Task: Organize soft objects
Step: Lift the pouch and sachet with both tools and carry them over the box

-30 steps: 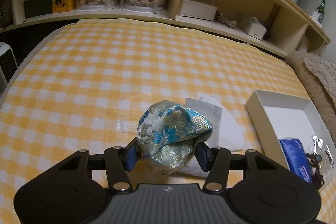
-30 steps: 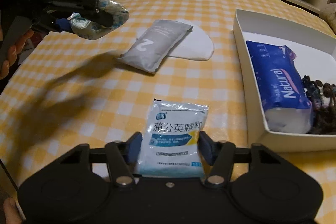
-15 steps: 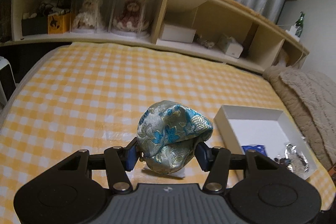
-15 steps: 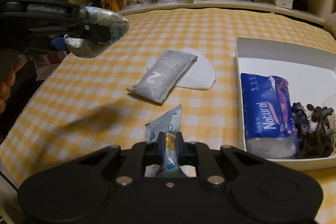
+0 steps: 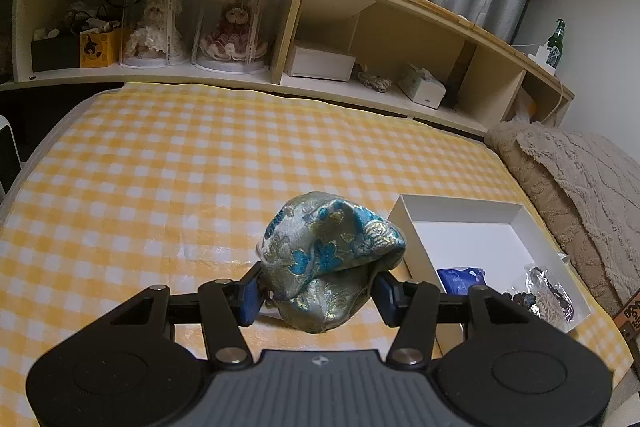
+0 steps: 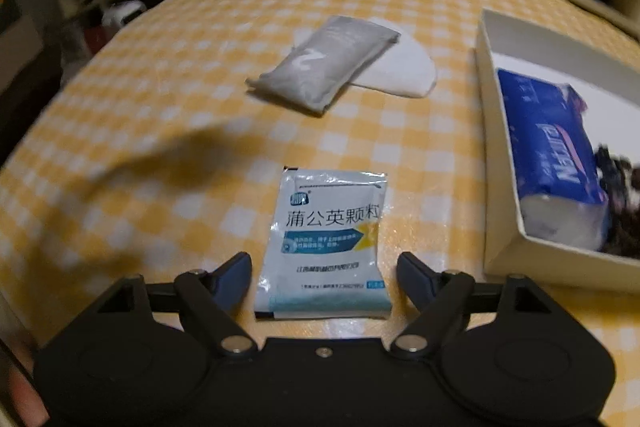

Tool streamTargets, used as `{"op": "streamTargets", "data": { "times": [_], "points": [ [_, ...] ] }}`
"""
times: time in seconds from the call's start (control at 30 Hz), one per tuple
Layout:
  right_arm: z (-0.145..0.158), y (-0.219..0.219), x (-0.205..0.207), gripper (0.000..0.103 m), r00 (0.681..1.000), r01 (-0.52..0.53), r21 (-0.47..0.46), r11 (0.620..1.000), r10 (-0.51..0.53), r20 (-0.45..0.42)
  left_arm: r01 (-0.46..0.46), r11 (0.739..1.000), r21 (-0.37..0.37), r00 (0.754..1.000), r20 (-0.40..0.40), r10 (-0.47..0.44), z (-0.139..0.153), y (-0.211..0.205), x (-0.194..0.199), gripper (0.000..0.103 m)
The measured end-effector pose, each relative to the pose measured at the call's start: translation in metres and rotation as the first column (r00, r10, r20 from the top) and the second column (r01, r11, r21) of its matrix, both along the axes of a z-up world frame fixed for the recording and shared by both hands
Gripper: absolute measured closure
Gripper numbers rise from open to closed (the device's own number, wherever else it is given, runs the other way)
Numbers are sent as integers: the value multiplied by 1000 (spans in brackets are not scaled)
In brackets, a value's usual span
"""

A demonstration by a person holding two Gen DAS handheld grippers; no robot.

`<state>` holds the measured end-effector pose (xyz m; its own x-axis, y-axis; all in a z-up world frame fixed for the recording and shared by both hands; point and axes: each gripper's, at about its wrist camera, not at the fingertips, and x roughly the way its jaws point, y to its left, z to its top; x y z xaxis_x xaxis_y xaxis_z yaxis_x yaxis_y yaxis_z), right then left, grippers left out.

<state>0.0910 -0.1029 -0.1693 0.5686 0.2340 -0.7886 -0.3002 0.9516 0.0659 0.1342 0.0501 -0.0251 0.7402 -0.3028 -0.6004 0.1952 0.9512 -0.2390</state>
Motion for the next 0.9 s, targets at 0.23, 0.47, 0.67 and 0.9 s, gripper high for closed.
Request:
{"op": "streamTargets", "data": {
  "times": [0.23, 0.47, 0.67, 0.9],
  "points": [
    [0, -3, -2, 41, 1000, -23, 4, 1000, 23, -5, 9, 1000, 1, 1000, -10, -9, -2, 0, 3, 48],
    [6, -9, -1, 61, 1000, -3, 70, 998, 3, -4, 10, 1000, -1, 1000, -10, -10, -2, 1, 2, 48],
    [13, -8, -1, 62, 1000, -4, 92, 996, 2, 18, 5, 1000, -1, 1000, -6, -5, -2, 2, 0, 48],
    [61, -26, 2, 62, 988, 11, 146, 989, -34, 153, -5, 1000, -5, 1000, 19, 5, 3, 3, -3, 48]
  ]
}}
